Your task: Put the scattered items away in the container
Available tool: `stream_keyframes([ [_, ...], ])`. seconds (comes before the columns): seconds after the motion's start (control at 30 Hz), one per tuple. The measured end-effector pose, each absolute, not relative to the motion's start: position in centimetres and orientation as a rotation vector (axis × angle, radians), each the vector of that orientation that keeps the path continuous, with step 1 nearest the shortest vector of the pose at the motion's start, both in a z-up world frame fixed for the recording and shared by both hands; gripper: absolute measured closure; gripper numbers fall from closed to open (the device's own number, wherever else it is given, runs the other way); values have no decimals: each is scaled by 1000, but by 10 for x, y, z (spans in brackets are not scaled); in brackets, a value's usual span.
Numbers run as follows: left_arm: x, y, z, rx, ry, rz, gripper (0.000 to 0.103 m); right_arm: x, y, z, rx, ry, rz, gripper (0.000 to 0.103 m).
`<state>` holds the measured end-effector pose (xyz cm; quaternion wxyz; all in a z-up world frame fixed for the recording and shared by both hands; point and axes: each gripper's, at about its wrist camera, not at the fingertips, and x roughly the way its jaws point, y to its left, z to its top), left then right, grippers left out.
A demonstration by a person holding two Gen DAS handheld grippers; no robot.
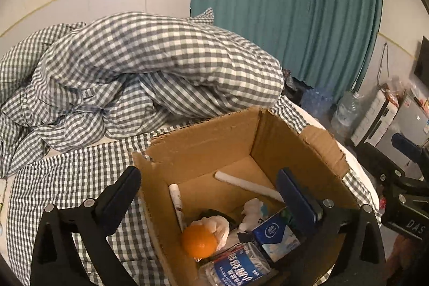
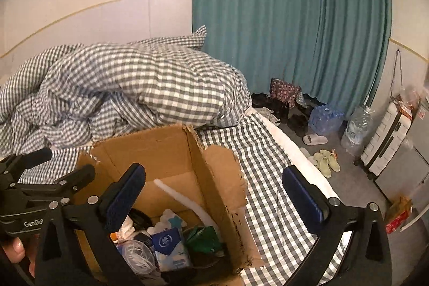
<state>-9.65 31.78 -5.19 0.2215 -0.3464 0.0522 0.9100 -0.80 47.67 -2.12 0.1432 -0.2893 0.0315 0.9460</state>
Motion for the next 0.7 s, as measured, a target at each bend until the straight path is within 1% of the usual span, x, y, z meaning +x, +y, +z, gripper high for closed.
stream_keyframes([
  [0.4,-76,284,-25,-908,134,2563,0,11,460,-3,-792,156,2775,0],
  [0.7,-57,232,1,-830,153,2680,0,16,418,12,-747,173,2865,0],
])
